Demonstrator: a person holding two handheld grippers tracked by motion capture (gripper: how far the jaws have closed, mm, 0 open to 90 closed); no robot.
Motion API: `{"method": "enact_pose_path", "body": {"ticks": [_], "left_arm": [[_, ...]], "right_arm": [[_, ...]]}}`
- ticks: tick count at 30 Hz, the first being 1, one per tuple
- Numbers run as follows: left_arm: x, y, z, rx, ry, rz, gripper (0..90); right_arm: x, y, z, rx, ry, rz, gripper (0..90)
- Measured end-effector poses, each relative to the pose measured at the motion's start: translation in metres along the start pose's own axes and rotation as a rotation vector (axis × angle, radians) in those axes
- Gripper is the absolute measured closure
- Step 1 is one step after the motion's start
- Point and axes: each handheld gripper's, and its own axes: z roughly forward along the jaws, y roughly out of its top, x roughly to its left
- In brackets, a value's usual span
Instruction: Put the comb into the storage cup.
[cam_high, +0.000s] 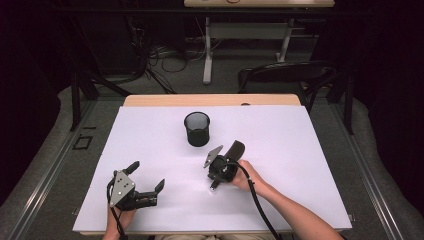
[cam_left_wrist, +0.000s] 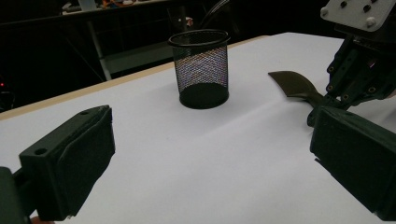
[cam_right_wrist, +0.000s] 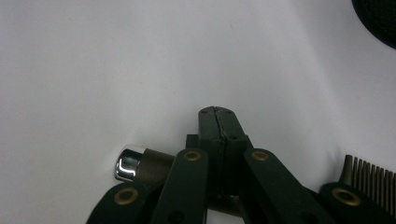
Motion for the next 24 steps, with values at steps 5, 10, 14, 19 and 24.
{"method": "enact_pose_path", "body": {"ticks": [5,10,14,19,24], "left_arm": [[0.000,0.000,0.000,-0.003,0.002,-0.002,0.1],[0.000,0.000,0.000,-0.003,0.003,-0.002,0.1],[0.000,0.000,0.000,-0.003,0.002,-0.001,0.1],[0.000,0.000,-0.001,-0.005,0.005,-0.008,0.1],[0.000,0.000,0.000,-0.003,0.004,-0.004,0.1]], "right_arm": [[0.002,-0.004,-0.003,0.010,0.001,0.001,90.0],[0.003,-0.007,-0.005,0.009,0.002,-0.003,90.0],[0.002,-0.008,-0.006,0.017,0.000,-0.009,90.0],[0.003,-0.010,-0.008,0.021,-0.001,-0.010,90.0],[0.003,-0.013,-0.012,0.040,-0.001,-0.017,90.0]]}}
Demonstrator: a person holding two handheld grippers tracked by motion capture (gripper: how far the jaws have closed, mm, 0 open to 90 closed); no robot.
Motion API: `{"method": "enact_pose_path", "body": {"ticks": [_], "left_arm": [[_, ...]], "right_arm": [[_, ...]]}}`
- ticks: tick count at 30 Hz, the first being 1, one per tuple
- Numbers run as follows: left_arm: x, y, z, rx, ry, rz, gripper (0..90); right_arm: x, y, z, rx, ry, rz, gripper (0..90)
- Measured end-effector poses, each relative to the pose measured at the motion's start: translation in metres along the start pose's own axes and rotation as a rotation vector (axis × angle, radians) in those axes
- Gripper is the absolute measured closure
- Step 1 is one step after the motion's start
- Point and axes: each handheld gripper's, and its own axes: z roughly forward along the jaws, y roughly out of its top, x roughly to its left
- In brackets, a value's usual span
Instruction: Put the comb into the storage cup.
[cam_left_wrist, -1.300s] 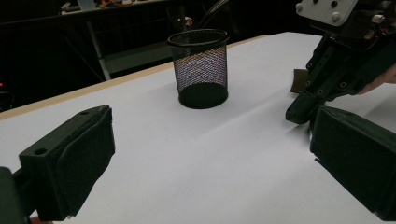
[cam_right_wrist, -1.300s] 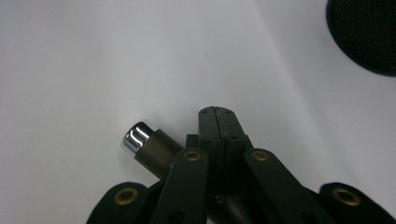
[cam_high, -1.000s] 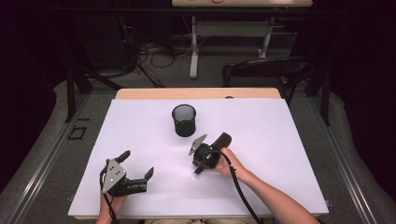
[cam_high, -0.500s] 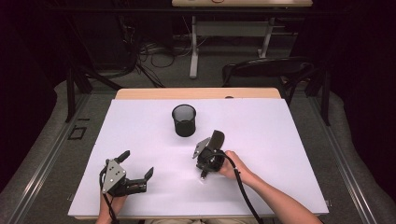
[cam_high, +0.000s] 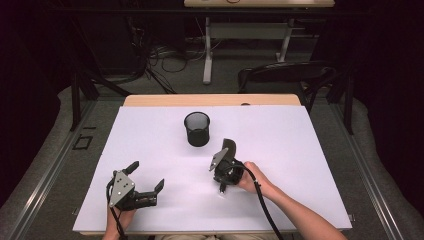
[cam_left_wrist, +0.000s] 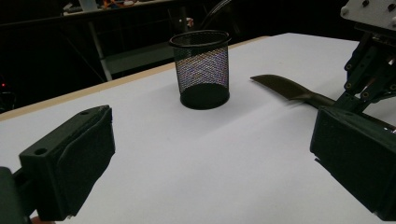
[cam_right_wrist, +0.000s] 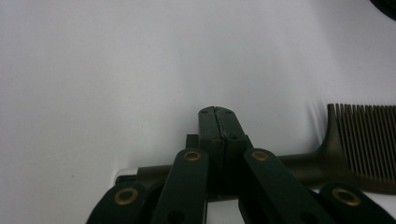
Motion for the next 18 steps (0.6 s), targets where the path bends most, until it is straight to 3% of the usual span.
{"method": "enact_pose_path", "body": {"ticks": [18], "left_arm": [[0.0000,0.0001,-0.0004,-0.002,0.002,-0.001,0.1]], "right_arm": [[-0.0006,-0.0093,-0.0068,0.029,-0.009,-0.013,90.0]]}}
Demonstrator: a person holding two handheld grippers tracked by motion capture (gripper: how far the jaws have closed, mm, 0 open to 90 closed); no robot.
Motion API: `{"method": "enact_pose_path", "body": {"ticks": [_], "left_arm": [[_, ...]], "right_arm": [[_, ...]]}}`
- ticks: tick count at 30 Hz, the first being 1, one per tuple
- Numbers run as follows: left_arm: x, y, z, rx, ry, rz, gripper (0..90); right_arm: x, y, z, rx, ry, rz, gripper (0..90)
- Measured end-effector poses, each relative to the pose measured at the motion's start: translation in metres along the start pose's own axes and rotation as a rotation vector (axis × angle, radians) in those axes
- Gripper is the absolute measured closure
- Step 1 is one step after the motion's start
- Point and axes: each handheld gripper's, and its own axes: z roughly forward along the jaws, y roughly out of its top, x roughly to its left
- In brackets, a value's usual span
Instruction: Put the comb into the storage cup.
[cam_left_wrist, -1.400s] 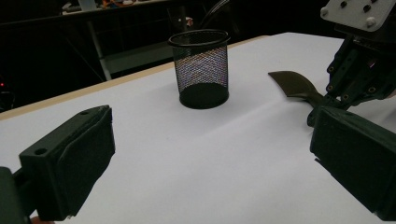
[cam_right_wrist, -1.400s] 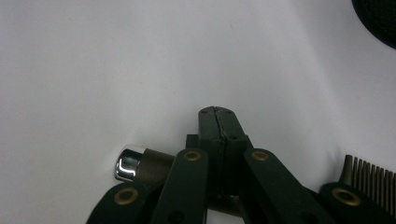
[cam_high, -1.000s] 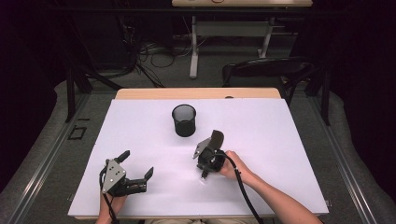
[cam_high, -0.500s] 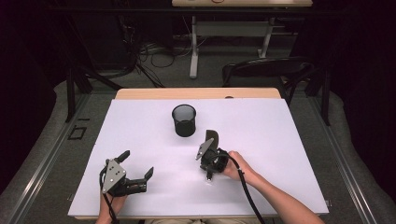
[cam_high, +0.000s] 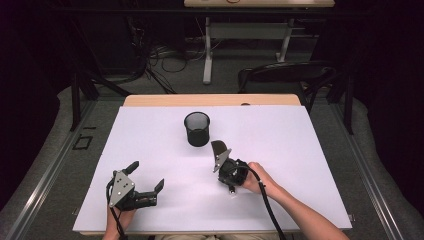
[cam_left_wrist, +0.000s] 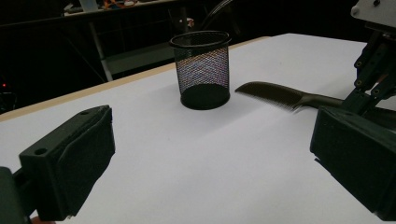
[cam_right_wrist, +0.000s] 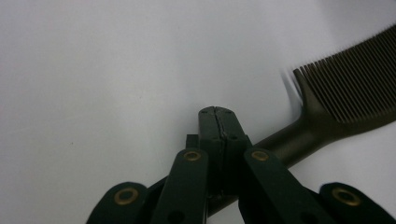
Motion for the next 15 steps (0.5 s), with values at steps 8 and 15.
{"method": "enact_pose_path", "body": {"ticks": [8,15], "left_arm": [[-0.0003,0.0001,0.0007,0.003,-0.004,0.004,0.1],[-0.0003,-0.0001,0.0009,0.002,-0.003,0.002,0.1]], "right_arm": [[0.0001,-0.0029,-0.0037,0.014,-0.006,0.000,90.0],[-0.0006,-0.0059,-0.0055,0.027,-0.012,-0.005,90.0]]}}
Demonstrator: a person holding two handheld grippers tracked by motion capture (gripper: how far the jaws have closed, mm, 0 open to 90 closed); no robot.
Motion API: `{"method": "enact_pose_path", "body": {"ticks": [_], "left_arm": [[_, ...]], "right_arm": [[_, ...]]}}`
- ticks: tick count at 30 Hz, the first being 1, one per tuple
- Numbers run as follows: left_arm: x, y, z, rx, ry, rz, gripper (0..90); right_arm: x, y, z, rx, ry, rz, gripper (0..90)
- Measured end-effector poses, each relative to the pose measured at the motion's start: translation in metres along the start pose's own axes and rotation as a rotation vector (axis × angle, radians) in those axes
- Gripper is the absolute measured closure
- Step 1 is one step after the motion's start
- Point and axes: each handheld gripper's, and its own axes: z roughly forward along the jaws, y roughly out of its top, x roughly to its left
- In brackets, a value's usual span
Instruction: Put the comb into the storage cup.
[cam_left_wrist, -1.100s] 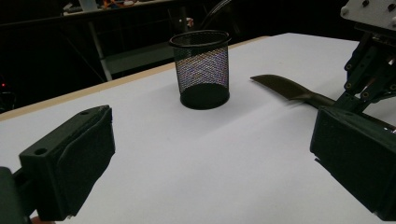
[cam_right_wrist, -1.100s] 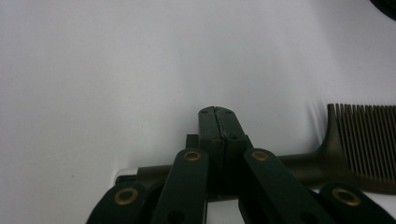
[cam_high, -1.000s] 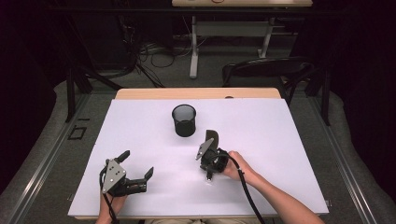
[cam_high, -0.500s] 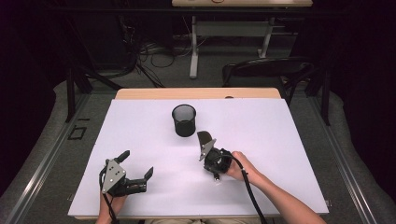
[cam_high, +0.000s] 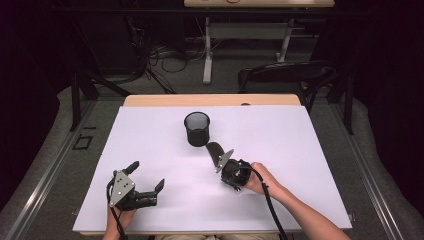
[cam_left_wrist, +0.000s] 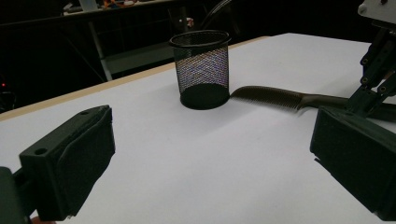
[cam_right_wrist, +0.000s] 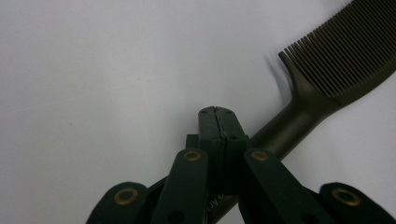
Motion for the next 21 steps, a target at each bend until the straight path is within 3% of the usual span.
{"method": "enact_pose_path", "body": {"ticks": [21], "left_arm": [[0.0004,-0.0001,-0.0009,0.002,0.001,0.003,0.1]], "right_arm": [[-0.0075,-0.0074,-0.0076,0.006,-0.051,0.008,90.0]]}}
